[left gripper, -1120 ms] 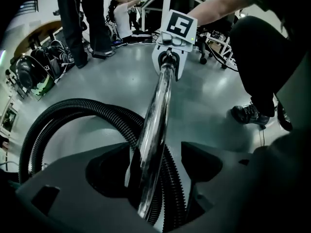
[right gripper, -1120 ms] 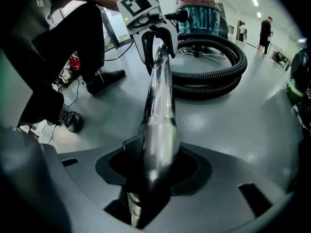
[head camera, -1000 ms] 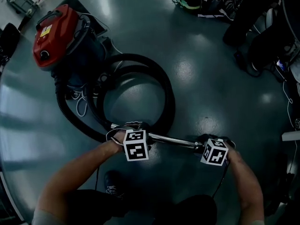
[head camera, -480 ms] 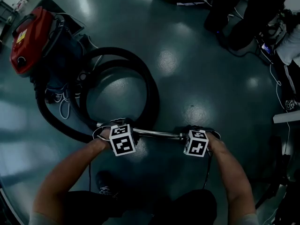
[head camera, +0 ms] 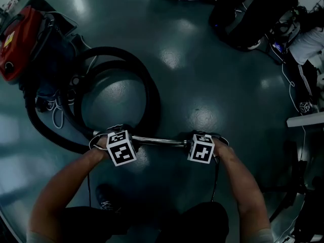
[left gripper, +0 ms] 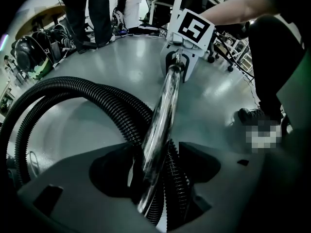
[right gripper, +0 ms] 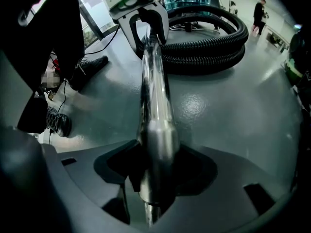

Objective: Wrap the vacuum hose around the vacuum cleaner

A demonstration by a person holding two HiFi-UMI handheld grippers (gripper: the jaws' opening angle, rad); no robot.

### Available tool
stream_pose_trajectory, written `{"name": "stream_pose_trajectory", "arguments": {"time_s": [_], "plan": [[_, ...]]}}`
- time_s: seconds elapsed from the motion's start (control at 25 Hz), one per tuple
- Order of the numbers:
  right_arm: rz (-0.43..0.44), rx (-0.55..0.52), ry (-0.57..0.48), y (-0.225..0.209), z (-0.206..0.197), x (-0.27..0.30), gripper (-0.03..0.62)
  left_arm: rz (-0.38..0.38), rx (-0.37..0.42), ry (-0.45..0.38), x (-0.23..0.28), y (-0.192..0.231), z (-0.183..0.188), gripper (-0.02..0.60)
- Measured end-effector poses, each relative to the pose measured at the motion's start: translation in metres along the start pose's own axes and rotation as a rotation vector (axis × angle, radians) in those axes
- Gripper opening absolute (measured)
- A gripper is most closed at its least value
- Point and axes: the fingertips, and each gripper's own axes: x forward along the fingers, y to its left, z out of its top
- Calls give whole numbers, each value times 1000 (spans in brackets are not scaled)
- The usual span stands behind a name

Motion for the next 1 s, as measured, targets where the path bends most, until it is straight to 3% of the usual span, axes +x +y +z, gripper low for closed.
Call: {"name": "stream_pose_trajectory", "arguments": {"time_s": [0.32,0.52,0.8,1.0], "plan": [[-67,20,-101,6,3,-30,227,-15,-21,-14,0,3,3,305],[-89,38,-66,9,-6,-21,230,-32,-52,-3,2,4,4,290],[-204,198,-175,-14,-9,-42,276,-32,-19,38,3,6,4,278],[-267,295,-282,-21,-9,-77,276,-36,-5,1,-10,8,9,278]]}}
